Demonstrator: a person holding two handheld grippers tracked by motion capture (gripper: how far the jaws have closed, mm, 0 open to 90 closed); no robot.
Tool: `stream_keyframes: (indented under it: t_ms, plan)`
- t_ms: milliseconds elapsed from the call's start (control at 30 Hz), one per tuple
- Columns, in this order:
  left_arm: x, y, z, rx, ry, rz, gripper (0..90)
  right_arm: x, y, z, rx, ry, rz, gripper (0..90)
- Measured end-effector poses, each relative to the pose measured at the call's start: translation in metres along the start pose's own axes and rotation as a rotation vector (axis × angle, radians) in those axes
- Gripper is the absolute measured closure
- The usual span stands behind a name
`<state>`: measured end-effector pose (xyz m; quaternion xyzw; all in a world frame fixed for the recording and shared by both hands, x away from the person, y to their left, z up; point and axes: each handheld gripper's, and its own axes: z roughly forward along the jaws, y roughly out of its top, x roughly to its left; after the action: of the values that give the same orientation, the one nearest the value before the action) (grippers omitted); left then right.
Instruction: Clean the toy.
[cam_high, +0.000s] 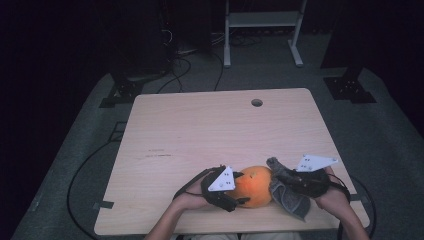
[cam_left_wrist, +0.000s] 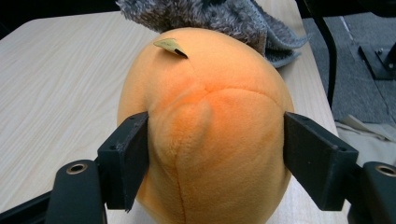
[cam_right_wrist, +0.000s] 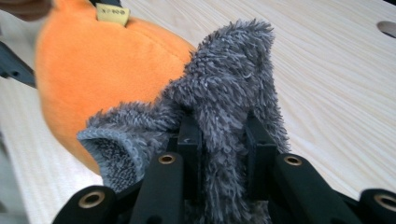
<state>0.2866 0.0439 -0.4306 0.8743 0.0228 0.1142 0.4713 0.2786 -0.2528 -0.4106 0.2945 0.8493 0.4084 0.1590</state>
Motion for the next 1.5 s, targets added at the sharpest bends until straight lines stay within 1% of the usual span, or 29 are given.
stream_keyframes:
  t_ms: [67, 133, 167, 233, 300, 400, 467, 533, 600, 633, 700, 733, 767, 800, 833, 867, 933, 1000, 1033, 1100, 1167, 1233, 1267, 1300, 1367, 1400, 1433, 1467, 1500]
  plan:
    - [0.000, 0.000, 0.000, 0.000, -0.003, -0.001, 25.8, -0.001, 0.000, -0.002, -0.021, 0.040, 0.021, 71.4]
    - [0.001, -0.001, 0.000, -0.005, -0.005, -0.008, 25.9, -0.002, 0.001, -0.005, -0.046, 0.112, 0.041, 69.0]
    - [0.001, -0.001, 0.000, -0.005, -0.006, -0.010, 25.8, -0.002, 0.002, -0.006, -0.061, 0.141, 0.040, 67.1]
    - [0.001, -0.001, 0.000, -0.008, -0.012, -0.013, 24.9, 0.001, 0.006, -0.007, -0.089, 0.166, 0.036, 64.8]
    - [0.000, 0.000, 0.001, -0.007, -0.015, -0.022, 22.2, 0.005, 0.009, -0.005, -0.083, 0.154, 0.030, 61.2]
    - [-0.001, 0.000, 0.003, 0.001, -0.013, -0.017, 22.0, 0.011, 0.012, 0.001, -0.083, 0.127, 0.026, 59.7]
    - [-0.001, -0.002, 0.003, 0.007, -0.011, -0.012, 22.2, 0.014, 0.013, 0.004, -0.092, 0.101, 0.025, 63.4]
    - [0.000, -0.002, 0.002, 0.015, -0.010, -0.009, 22.6, 0.017, 0.012, 0.005, -0.102, 0.054, 0.004, 70.7]
    - [0.001, -0.003, 0.001, 0.026, -0.009, 0.000, 22.9, 0.018, 0.011, 0.007, -0.095, 0.035, -0.016, 72.5]
    - [0.001, -0.003, 0.000, 0.035, -0.005, 0.008, 23.0, 0.017, 0.009, 0.007, -0.086, 0.025, -0.013, 72.9]
    - [0.002, -0.005, -0.001, 0.036, -0.008, 0.003, 23.1, 0.008, 0.002, 0.010, -0.061, -0.001, 0.019, 73.2]
    - [0.003, -0.006, -0.001, 0.038, -0.011, 0.001, 23.1, 0.003, -0.004, 0.013, -0.031, -0.017, 0.036, 73.3]
    - [0.003, -0.007, -0.002, 0.040, -0.012, -0.001, 23.1, -0.002, -0.010, 0.015, -0.009, -0.021, 0.057, 73.4]
    - [0.004, -0.008, -0.003, 0.042, -0.012, -0.007, 23.1, -0.006, -0.014, 0.015, -0.003, -0.015, 0.077, 73.4]
    - [0.004, -0.008, -0.003, 0.042, -0.013, -0.006, 23.1, -0.008, -0.015, 0.014, -0.011, -0.009, 0.090, 73.4]
    - [0.004, -0.008, -0.002, 0.042, -0.014, -0.005, 23.2, -0.009, -0.013, 0.011, -0.035, 0.003, 0.103, 73.4]
    - [0.003, -0.007, -0.001, 0.042, -0.018, 0.003, 23.2, -0.007, -0.005, 0.006, -0.103, 0.044, 0.118, 73.1]
    - [0.003, -0.008, -0.001, 0.043, -0.018, 0.003, 23.2, -0.005, 0.001, 0.007, -0.130, 0.081, 0.122, 72.9]
    - [0.003, -0.008, -0.001, 0.041, -0.017, 0.000, 23.2, -0.003, 0.001, 0.010, -0.122, 0.083, 0.120, 72.9]
    - [0.004, -0.009, -0.001, 0.040, -0.016, -0.003, 23.1, -0.005, -0.005, 0.019, -0.093, 0.084, 0.146, 72.9]
    - [0.003, -0.009, 0.000, 0.037, -0.014, -0.006, 23.1, -0.010, -0.012, 0.024, -0.052, 0.059, 0.162, 72.9]
    - [0.002, -0.009, 0.000, 0.040, -0.016, -0.001, 23.1, -0.015, -0.017, 0.023, -0.009, 0.029, 0.174, 72.9]
    - [0.002, -0.009, 0.000, 0.039, -0.017, 0.002, 23.1, -0.017, -0.019, 0.022, -0.001, 0.017, 0.175, 72.8]
    - [0.001, -0.009, 0.000, 0.035, -0.019, 0.000, 23.1, -0.018, -0.019, 0.020, -0.013, 0.024, 0.184, 72.4]
    - [0.001, -0.010, 0.002, 0.019, -0.024, -0.007, 23.0, -0.019, -0.015, 0.014, -0.077, 0.062, 0.195, 72.3]
    - [0.002, -0.009, 0.002, 0.015, -0.026, -0.014, 22.8, -0.019, -0.012, 0.013, -0.103, 0.077, 0.199, 72.3]
    - [0.003, -0.009, 0.002, 0.009, -0.023, -0.027, 21.8, -0.018, -0.010, 0.014, -0.111, 0.088, 0.203, 72.4]
    - [0.005, -0.007, 0.001, -0.008, -0.015, -0.059, 18.9, -0.018, -0.009, 0.018, -0.098, 0.082, 0.194, 72.5]
    - [0.008, -0.005, 0.001, -0.030, -0.001, -0.123, 15.6, -0.016, -0.009, 0.021, -0.076, 0.072, 0.186, 72.6]
